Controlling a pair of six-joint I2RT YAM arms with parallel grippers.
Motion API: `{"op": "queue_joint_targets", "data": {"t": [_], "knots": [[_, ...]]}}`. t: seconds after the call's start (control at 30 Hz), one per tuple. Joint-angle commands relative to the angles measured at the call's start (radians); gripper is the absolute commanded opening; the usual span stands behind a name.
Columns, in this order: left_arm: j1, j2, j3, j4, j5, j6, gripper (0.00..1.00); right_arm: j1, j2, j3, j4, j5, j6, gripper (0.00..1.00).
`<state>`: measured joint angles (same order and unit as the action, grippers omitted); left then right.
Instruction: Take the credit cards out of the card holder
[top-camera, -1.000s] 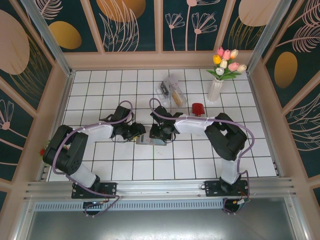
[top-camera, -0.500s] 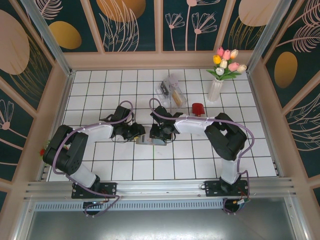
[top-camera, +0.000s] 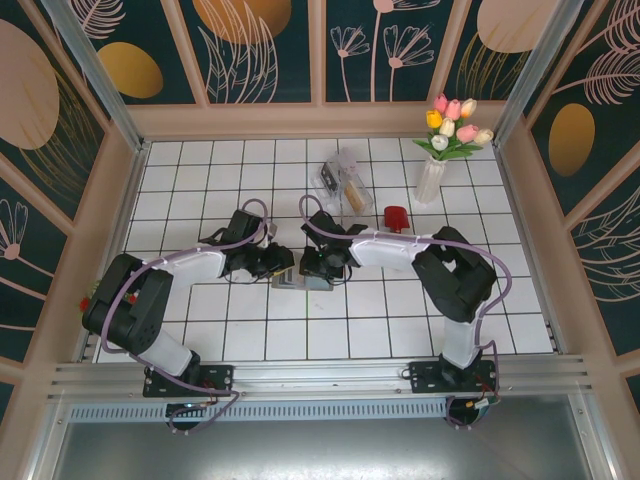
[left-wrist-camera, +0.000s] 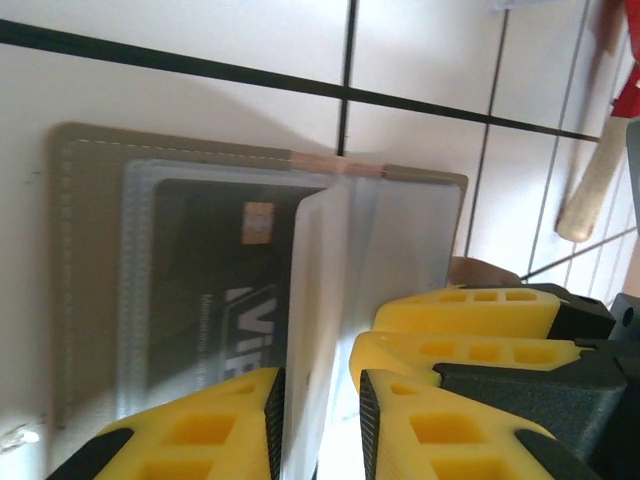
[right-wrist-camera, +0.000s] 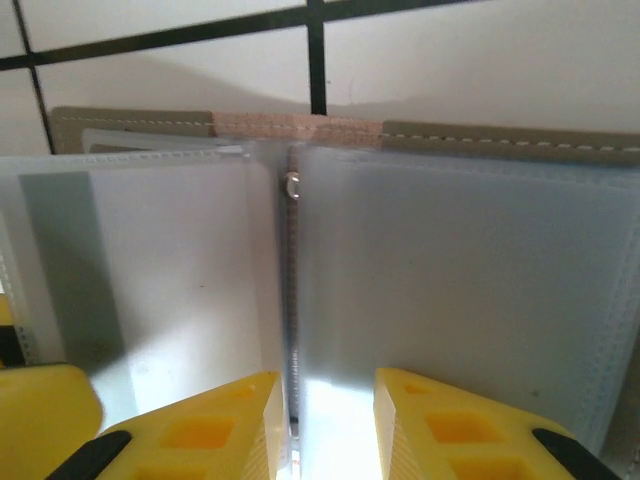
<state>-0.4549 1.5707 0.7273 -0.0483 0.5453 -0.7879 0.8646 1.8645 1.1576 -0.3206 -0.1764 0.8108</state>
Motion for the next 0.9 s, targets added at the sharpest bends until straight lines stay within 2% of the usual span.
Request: {"op": "queue_joint_targets", "data": {"t": [0.0,0.17,0.33,0.43,0.6,0.87], "knots": [[-0.013,-0.018,-0.011,0.053,0.057,-0.006,0.29,-0.008,-0.077,0.004,-0.015,0.033,0.002,0.32],[-0.022,-0.017,-0.008,0.071,0.06,-0.015,0.28,-0.012,-0.128,-0.003,-0.028,0.066,0.016,0.32],[-0.038,-0.011,-0.011,0.116,0.081,-0.037,0.22,-0.025,-0.186,-0.034,-0.032,0.128,0.036,0.32],[-0.052,0.001,-0.011,0.147,0.093,-0.057,0.22,-0.047,-0.23,-0.082,-0.005,0.144,0.048,0.32],[-0.071,0.018,-0.018,0.215,0.126,-0.09,0.28,-0.086,-0.307,-0.14,0.009,0.181,0.075,0.32],[-0.074,0.024,0.012,0.152,0.107,-0.039,0.36,-0.11,-0.339,-0.156,0.038,0.163,0.061,0.32]]}}
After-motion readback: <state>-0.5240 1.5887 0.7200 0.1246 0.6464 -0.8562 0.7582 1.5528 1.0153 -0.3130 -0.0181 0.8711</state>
